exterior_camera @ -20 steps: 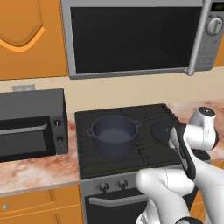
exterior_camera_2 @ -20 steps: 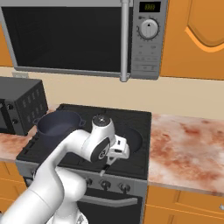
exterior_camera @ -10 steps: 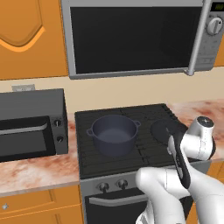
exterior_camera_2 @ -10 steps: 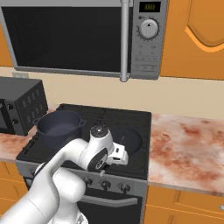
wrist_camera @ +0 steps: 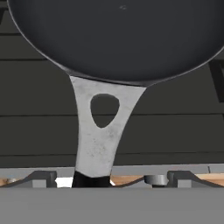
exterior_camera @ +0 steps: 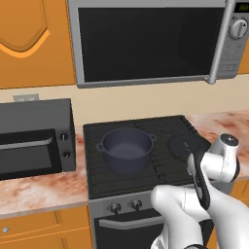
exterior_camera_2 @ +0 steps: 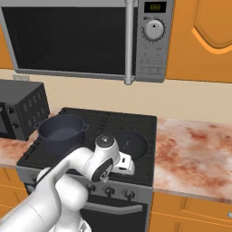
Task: Move the pot and pan from the stove into the sink.
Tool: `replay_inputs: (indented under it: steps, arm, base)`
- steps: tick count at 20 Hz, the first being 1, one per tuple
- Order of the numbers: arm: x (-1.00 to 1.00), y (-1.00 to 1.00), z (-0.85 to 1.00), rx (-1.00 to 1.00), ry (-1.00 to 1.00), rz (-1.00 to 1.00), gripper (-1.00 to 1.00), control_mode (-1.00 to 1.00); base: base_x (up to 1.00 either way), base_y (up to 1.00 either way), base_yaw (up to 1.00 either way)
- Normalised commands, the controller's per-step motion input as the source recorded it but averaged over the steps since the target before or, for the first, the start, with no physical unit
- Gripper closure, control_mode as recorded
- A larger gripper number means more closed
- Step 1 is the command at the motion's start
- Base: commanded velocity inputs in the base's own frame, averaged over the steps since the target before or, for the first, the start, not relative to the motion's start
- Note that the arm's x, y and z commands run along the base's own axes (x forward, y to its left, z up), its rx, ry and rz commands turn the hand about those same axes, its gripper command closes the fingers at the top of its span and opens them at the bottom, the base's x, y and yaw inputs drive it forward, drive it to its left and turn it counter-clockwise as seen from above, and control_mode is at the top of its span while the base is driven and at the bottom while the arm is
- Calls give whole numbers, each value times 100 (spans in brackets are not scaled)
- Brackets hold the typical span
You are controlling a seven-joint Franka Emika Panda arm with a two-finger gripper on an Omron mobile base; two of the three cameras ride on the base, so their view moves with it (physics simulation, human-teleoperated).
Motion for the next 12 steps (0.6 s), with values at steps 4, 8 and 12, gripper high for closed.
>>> replay_inputs:
  steps: [4, 8, 12]
  arm:
    - [0, 0, -29, 0, 0, 0, -100, -100]
    - [0, 0, -29, 0, 0, 0, -100, -100]
    - [0, 0, 0, 0, 0, 0, -100, -100]
  base:
    - [0, 0, 0]
    - [0, 0, 0]
    - [0, 0, 0]
